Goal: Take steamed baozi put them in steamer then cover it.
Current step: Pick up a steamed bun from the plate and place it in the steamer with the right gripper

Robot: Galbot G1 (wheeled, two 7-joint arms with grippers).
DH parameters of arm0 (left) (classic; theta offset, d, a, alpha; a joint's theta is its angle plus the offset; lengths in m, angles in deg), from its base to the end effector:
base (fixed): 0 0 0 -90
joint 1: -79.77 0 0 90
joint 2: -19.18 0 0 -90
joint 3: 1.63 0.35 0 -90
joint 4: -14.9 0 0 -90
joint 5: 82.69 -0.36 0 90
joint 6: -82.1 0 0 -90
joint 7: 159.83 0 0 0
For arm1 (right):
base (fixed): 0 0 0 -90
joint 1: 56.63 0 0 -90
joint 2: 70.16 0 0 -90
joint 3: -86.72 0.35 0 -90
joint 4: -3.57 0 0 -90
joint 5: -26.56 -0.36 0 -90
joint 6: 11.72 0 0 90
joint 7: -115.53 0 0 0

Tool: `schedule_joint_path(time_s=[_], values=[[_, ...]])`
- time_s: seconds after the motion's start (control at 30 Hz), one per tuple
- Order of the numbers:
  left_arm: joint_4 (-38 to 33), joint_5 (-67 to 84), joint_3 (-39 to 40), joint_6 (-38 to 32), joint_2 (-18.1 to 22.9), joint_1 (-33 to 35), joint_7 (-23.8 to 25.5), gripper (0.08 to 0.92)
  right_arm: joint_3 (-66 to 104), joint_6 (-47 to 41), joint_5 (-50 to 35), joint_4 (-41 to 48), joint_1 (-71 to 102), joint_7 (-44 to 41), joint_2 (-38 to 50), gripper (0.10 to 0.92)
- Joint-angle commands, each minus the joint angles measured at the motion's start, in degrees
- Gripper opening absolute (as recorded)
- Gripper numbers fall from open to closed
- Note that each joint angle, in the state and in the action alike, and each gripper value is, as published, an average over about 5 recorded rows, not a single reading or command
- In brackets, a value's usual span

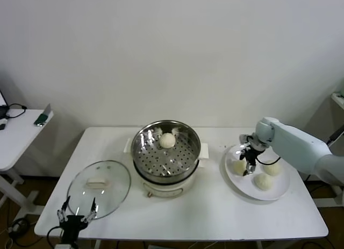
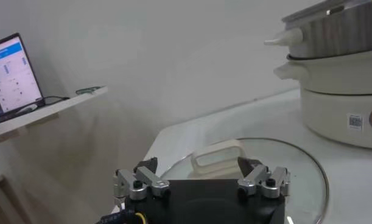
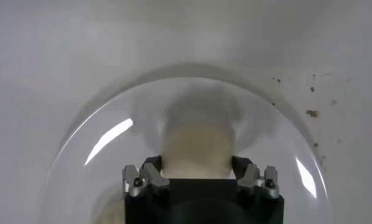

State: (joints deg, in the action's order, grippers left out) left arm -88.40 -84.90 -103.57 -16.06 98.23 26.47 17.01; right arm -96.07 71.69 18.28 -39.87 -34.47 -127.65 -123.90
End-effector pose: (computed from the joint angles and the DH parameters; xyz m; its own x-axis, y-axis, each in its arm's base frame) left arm 0.1263 0.1219 -0.4041 -0.9632 -0.1666 0.2112 -0.0932 0.9432 0.3190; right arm 0.5875 -0.1622 -0.2523 -0.0367 -0.0974 0.9946 -0.9987 0.0377 -0.0332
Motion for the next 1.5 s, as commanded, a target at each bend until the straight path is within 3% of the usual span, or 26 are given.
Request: schedule_joint_path(time_s=[0.03,0.37,0.7,1.07,1.5], values=[[0.0,0.0,0.0,0.0,0.0,0.1,0.0,0.823,-0.3,0.0,-0.9,-0.3,-1.1,0.2,0.2,0.683],[-0.8,0.0,0.1,0.1,0.1,0.3,0.0,0.823,-15.0,-0.6,-14.7,-4.2,-22.4,-0.2,0.5,0.670],[-2.3,-1.4,1.7,0.4,0.7,0.2,0.1,0.823,-28.1,-3.2,-33.2,-6.6,-43.4,-0.4,-11.8,0.670],[-6.7,-2.2,3.4,1.2,0.9,1.2,0.4,0.823,-27.3,-10.3,-46.5,-11.6,-42.5,8.3,-25.1,0.670],[-9.0,-1.6,4.6,0.8,-0.6,4.8,1.9,0.823,-36.5,-11.7,-50.2,-15.1,-38.3,11.4,-34.0,0.670]])
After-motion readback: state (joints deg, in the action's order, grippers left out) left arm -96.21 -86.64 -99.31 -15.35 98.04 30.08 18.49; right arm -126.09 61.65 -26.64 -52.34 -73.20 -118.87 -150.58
